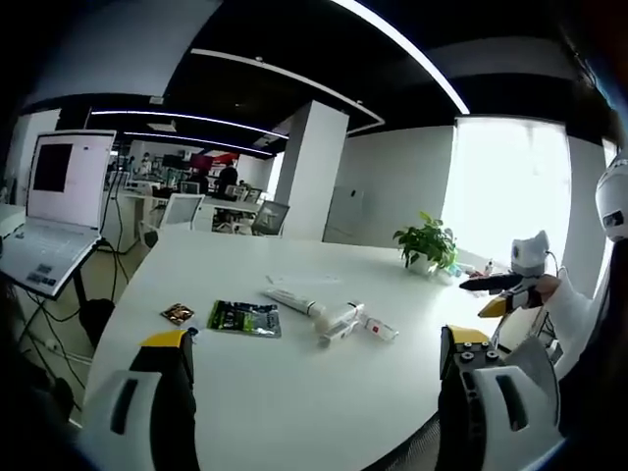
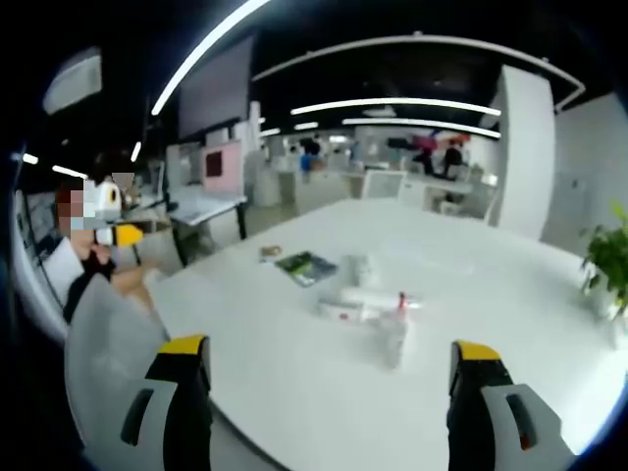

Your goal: Arrange the skincare products in the storage area until every visible bottle or jar stands upright without overlapping.

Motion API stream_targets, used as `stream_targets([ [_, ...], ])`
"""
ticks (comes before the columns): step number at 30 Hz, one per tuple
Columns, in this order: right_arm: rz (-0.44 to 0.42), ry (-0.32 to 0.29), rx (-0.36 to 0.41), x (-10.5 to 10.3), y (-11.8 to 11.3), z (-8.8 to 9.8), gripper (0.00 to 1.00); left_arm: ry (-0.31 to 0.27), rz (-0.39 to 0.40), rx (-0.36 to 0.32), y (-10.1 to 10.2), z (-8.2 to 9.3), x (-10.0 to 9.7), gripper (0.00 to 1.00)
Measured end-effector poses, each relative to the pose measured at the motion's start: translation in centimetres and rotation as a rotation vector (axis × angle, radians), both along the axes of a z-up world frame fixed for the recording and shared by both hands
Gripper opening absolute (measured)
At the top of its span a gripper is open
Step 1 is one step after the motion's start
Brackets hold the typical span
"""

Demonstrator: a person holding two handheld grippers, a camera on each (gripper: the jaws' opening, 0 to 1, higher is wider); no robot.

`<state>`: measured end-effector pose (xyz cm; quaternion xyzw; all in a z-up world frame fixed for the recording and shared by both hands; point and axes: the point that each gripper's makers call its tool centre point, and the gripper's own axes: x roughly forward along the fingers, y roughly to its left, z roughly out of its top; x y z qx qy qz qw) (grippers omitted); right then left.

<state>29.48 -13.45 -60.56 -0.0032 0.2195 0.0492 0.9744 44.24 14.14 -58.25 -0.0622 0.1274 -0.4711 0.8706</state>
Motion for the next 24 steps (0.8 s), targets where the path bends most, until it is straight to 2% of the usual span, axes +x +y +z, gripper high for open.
stream_targets([
  [6,-0.009,0.000,-0.001,0.7,-0.5,-0.2,1.00,-0.017,-0.026,0.011,-1.1,0.3,0.7,0.99],
  [9,-0.014,0.007,0.001,1.0,-0.8,-0.6,1.00,-0.010,-0.111,0.061,-2.4,-0.3,0.0,0.99],
  [11,-0.018,0.014,0.002,1.2,-1.0,-0.9,1.00,-0.041,-0.109,0.097,-2.8,-0.4,0.6,0.99],
  [15,-0.021,0.009,0.013,1.6,-1.4,-1.1,1.00,-0.039,-0.127,0.082,-3.8,-0.1,1.6,0.99],
  [20,-0.029,0.016,0.012,2.2,-2.4,-1.9,1.00,-0.091,-0.239,0.184,-6.8,-0.9,1.8,0.98],
  [24,-0.034,0.021,0.020,2.7,-3.2,-2.6,1.00,-0.114,-0.315,0.232,-9.6,-1.3,2.0,0.96],
])
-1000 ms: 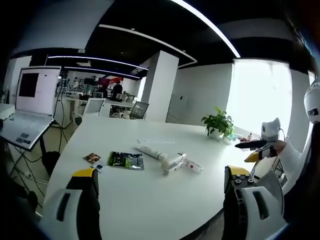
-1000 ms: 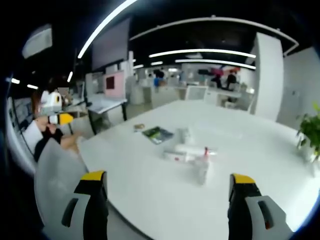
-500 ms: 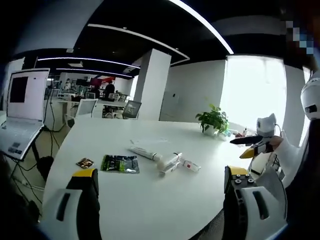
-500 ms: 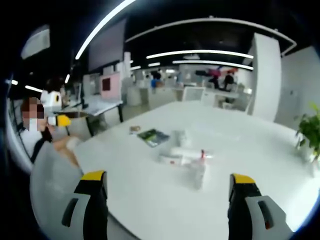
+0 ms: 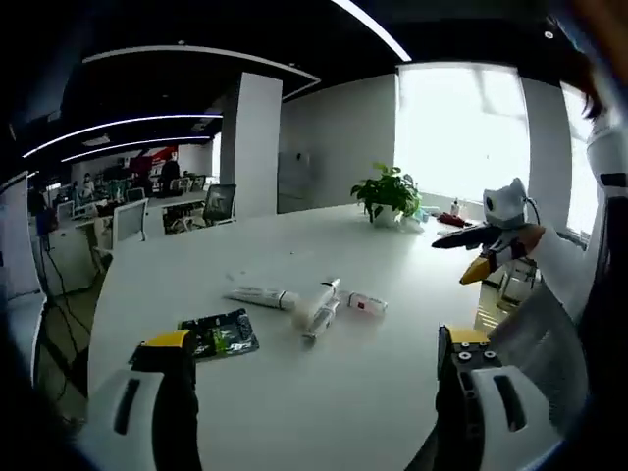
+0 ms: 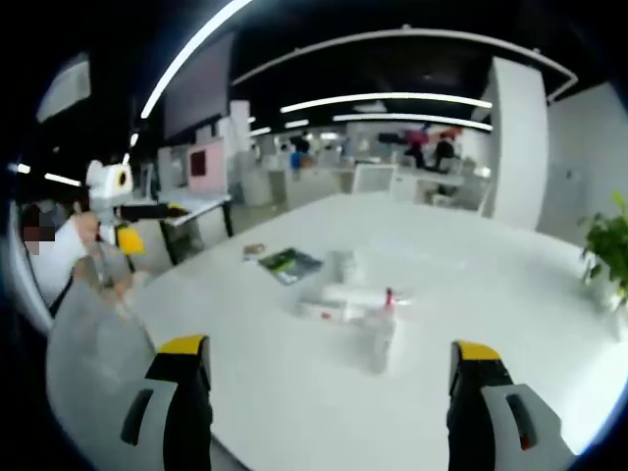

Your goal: Arrange the skincare products in the storage area until every visible bottle or jar stands upright without overlapping.

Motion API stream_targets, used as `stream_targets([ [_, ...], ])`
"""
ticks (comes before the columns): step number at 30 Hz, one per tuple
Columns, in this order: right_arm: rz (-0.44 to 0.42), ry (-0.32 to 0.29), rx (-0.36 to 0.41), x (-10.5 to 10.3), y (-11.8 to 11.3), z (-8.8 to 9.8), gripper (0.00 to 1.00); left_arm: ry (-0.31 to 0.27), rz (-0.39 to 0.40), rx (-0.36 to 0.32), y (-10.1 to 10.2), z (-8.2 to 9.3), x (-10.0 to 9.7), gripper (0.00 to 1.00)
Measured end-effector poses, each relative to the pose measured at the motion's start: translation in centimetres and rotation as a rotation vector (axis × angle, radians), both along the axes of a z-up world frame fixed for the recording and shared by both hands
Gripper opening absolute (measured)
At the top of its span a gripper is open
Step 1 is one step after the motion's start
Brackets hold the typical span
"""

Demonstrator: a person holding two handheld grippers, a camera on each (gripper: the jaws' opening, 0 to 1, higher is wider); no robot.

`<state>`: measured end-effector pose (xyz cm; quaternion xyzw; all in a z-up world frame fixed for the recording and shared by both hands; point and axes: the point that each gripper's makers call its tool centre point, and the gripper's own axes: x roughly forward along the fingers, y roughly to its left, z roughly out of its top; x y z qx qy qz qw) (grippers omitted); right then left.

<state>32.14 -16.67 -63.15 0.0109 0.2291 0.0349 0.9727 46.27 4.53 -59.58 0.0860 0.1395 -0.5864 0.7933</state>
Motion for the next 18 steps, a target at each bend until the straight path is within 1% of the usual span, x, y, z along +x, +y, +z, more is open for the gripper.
stream_targets([
  [2,-0.001,0.004,0.005,0.2,-0.4,-0.4,1.00,-0.025,-0.037,0.033,-1.2,-0.3,0.1,0.95],
  [4,-0.004,0.012,0.008,0.2,-0.8,-0.8,1.00,-0.040,-0.068,0.052,-2.4,-0.5,0.2,0.94],
  [6,-0.007,0.016,0.014,0.3,-1.1,-1.2,1.00,-0.054,-0.096,0.059,-4.1,-0.6,0.5,0.94],
  [8,-0.004,0.020,0.016,0.4,-1.3,-1.5,1.00,-0.064,-0.134,0.086,-5.7,-1.0,0.7,0.92],
  [12,-0.002,0.015,0.025,0.6,-1.6,-1.7,1.00,-0.078,-0.159,0.097,-8.5,-1.0,1.8,0.91],
  [14,-0.003,0.011,0.029,0.8,-1.9,-1.9,1.00,-0.125,-0.186,0.122,-9.8,-1.0,2.2,0.89],
  [15,-0.004,0.011,0.032,0.8,-2.0,-2.0,1.00,-0.135,-0.208,0.134,-10.4,-1.2,2.1,0.89],
  [17,-0.009,0.006,0.035,0.9,-2.3,-2.0,1.00,-0.123,-0.224,0.146,-11.4,-1.4,2.1,0.89],
  [18,-0.013,0.001,0.039,0.9,-2.5,-2.0,1.00,-0.126,-0.230,0.149,-11.6,-1.4,2.1,0.89],
])
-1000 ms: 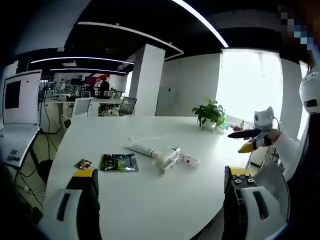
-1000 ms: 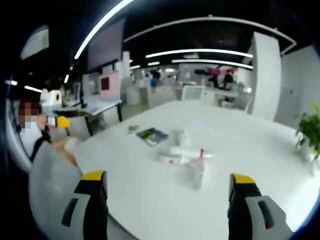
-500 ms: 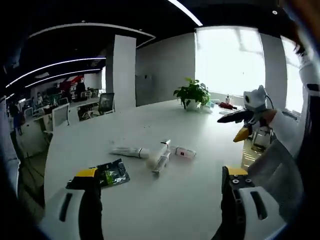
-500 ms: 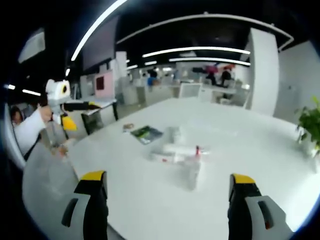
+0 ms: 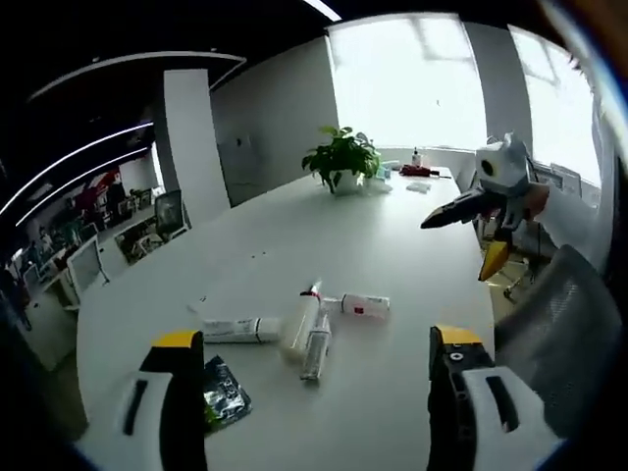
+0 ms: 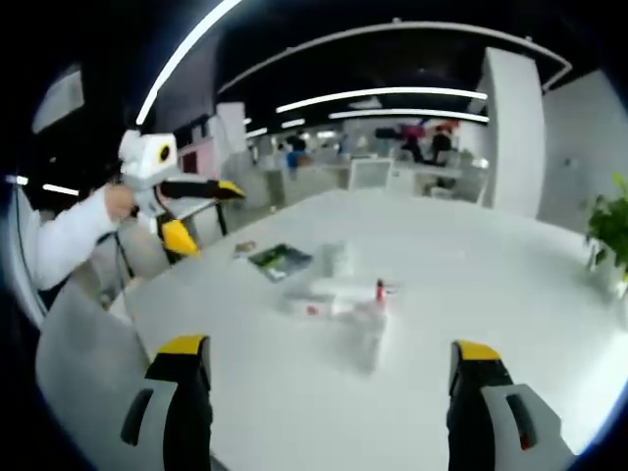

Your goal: Arrange the skincare products in the storage area until every visible bottle or jar stands upright without overlapping.

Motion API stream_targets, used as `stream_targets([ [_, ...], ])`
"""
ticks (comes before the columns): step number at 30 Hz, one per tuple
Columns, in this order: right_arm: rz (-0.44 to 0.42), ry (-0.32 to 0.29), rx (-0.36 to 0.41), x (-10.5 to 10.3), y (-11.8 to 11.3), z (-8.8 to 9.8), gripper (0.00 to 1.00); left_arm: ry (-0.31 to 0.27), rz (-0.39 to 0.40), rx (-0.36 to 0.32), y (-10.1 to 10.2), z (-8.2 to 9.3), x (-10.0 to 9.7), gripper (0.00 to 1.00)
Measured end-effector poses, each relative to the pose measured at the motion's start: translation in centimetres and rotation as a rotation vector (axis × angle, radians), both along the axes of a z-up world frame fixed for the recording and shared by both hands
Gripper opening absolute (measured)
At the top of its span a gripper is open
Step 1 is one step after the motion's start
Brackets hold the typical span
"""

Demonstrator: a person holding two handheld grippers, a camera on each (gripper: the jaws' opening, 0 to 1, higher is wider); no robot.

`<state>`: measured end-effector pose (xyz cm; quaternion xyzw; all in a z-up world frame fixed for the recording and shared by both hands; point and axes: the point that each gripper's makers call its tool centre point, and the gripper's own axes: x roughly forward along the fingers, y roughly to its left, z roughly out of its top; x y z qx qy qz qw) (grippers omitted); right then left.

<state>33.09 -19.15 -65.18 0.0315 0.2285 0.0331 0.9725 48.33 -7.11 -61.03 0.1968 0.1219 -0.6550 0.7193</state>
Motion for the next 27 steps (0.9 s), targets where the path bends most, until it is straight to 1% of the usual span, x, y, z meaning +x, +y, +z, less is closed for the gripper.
stream_targets([
  [2,-0.010,-0.011,0.010,0.2,-0.4,-0.1,1.00,-0.018,-0.021,0.021,-0.8,-0.3,0.2,0.89],
  [9,-0.024,-0.009,0.030,0.7,-1.2,-0.9,1.00,-0.003,-0.051,0.078,-3.0,-1.8,1.0,0.87],
  [13,-0.021,-0.006,0.031,1.1,-1.4,-1.2,1.00,0.009,-0.058,0.095,-4.3,-2.8,1.4,0.86],
  [19,-0.023,-0.009,0.041,1.3,-1.7,-1.4,1.00,0.008,-0.081,0.134,-5.7,-4.3,1.9,0.83],
  [21,-0.027,-0.012,0.044,1.4,-1.8,-1.5,1.00,0.007,-0.082,0.145,-6.3,-4.8,2.2,0.81],
  [25,-0.033,-0.013,0.052,1.4,-1.8,-1.8,1.00,0.002,-0.089,0.162,-7.4,-5.6,2.9,0.75],
  [27,-0.035,-0.013,0.057,1.3,-1.8,-2.0,1.00,0.002,-0.095,0.185,-7.8,-6.2,3.3,0.74],
])
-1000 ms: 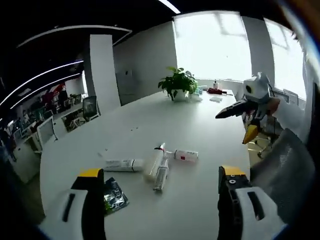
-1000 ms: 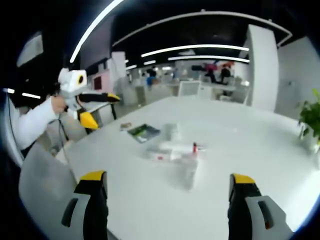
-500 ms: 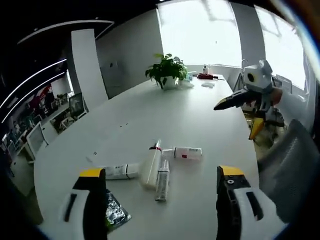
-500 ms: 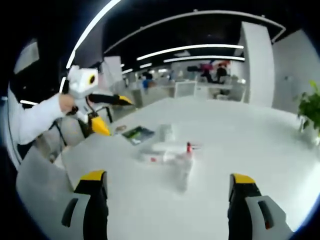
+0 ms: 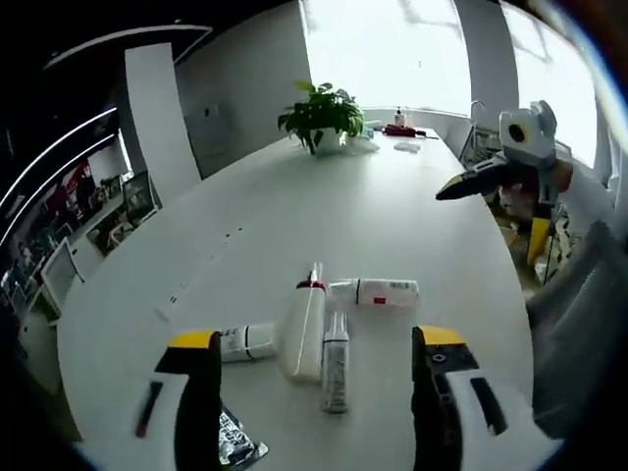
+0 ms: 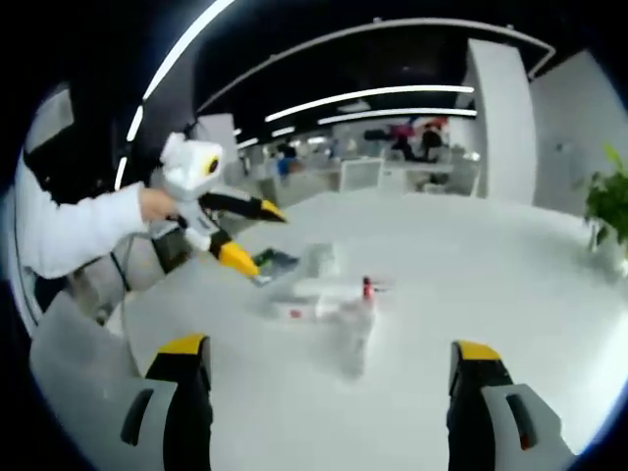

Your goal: Arrange the skincare products in the storage area until every visible bottle or jar stands upright without overlapping.

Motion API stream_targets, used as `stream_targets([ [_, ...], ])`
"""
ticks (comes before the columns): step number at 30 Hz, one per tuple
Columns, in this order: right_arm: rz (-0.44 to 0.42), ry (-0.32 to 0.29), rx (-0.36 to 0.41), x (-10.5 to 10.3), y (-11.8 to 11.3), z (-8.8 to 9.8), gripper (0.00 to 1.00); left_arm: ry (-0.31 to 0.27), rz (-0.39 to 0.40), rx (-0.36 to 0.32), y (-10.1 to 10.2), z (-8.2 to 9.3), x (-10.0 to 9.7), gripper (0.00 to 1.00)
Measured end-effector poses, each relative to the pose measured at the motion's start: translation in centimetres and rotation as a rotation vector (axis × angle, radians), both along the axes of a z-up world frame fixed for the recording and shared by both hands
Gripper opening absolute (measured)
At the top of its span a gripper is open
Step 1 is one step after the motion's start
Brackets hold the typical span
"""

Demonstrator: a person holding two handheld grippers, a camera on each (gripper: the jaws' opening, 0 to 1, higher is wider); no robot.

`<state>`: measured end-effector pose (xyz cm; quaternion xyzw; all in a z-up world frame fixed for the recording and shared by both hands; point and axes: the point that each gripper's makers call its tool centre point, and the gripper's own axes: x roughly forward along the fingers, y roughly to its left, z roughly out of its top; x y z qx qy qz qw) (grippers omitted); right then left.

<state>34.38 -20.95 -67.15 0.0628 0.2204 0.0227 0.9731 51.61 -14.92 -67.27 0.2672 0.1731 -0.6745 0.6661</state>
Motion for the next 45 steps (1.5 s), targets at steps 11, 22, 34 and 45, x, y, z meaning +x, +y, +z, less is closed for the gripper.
stream_targets([
  [11,-0.019,0.016,0.013,-0.3,-0.4,-0.8,1.00,0.010,-0.031,0.058,-1.6,-2.1,0.5,0.64],
  [22,-0.007,0.025,0.027,0.0,-0.1,-1.4,0.99,0.016,-0.038,0.148,-2.1,-4.7,1.7,0.54],
  [34,0.008,0.029,0.037,0.1,0.2,-1.9,0.97,0.007,-0.009,0.214,-2.7,-6.9,2.5,0.48],
  [45,0.020,0.026,0.040,0.4,0.5,-1.8,0.96,0.011,-0.014,0.252,-2.4,-7.9,1.7,0.46],
])
